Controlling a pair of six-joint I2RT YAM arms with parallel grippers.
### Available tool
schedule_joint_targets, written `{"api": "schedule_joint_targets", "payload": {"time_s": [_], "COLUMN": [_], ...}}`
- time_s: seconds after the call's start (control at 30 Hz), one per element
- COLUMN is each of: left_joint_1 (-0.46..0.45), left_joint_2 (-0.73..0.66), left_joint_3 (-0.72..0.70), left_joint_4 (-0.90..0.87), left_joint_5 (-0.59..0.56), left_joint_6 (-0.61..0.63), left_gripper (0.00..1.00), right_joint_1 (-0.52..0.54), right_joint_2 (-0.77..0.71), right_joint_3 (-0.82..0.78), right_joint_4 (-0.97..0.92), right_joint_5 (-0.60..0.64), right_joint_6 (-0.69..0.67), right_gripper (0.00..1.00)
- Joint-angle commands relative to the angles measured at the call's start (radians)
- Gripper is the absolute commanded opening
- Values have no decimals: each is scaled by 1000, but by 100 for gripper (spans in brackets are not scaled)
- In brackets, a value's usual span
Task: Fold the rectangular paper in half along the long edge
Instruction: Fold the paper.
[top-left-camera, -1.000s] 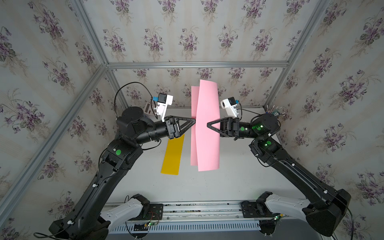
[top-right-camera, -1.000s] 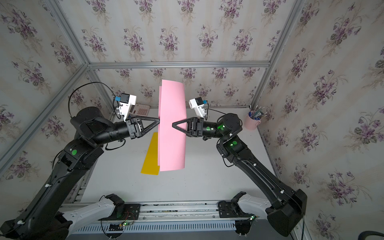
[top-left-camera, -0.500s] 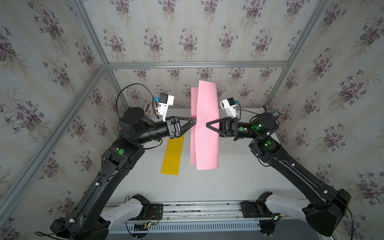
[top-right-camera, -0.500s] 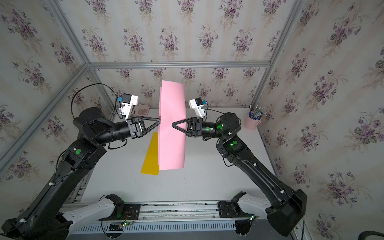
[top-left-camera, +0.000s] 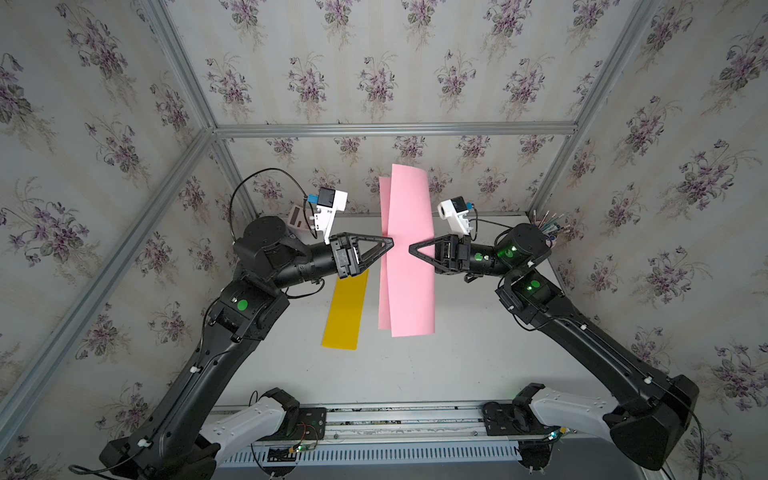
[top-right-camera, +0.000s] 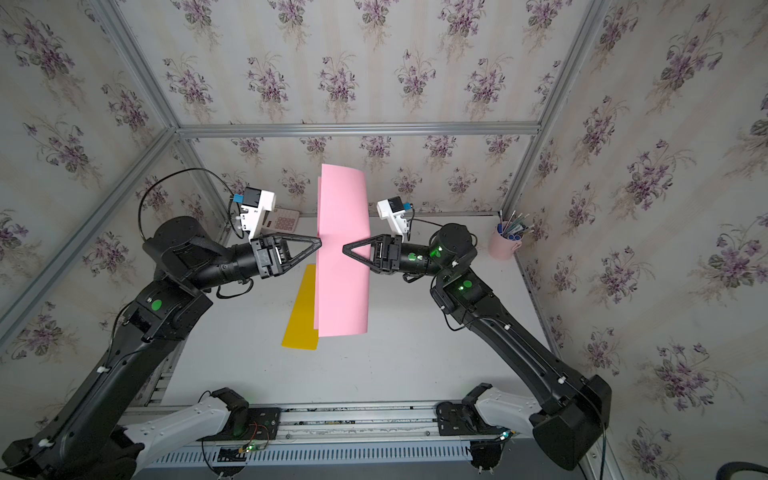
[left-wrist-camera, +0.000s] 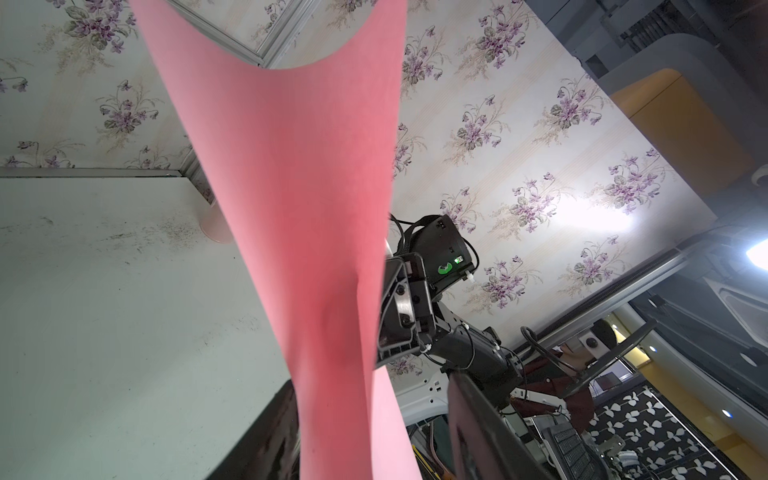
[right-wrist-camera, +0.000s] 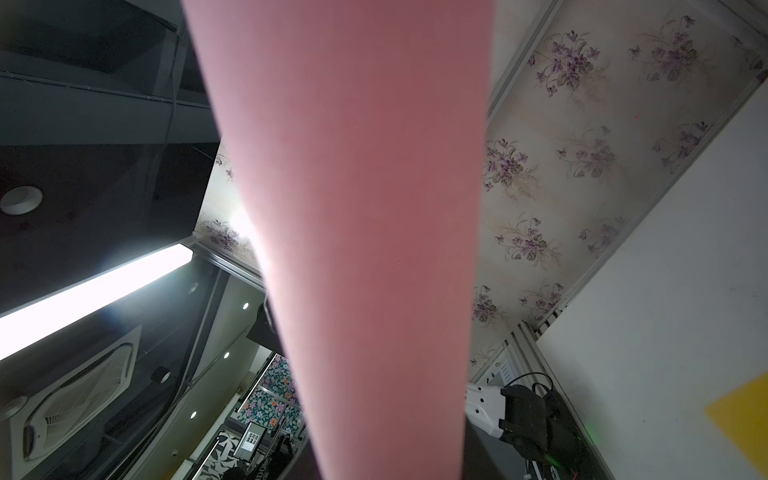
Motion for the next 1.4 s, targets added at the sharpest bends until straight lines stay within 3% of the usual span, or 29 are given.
{"api": "schedule_joint_targets", "payload": {"time_s": [0.0, 0.43, 0.7, 1.37], "left_joint_1": [0, 0, -2, -3], "left_joint_2": [-6, 15, 20, 31], "left_joint_3": [-4, -24, -31, -32], "left_joint_4": [42, 77, 83, 88], "left_joint_5": [14, 27, 32, 43], "left_joint_6": [3, -11, -17, -20], "left_gripper": [59, 57, 39, 31], "right_joint_1": [-1, 1, 8, 16], "right_joint_2": [4, 2, 5, 7], "right_joint_3": [-2, 29, 63, 98], "right_joint_4": [21, 7, -107, -204], "right_joint_5": [1, 9, 27, 63], "right_joint_6": [-6, -13, -89, -152], "right_gripper": [33, 31, 30, 31]}}
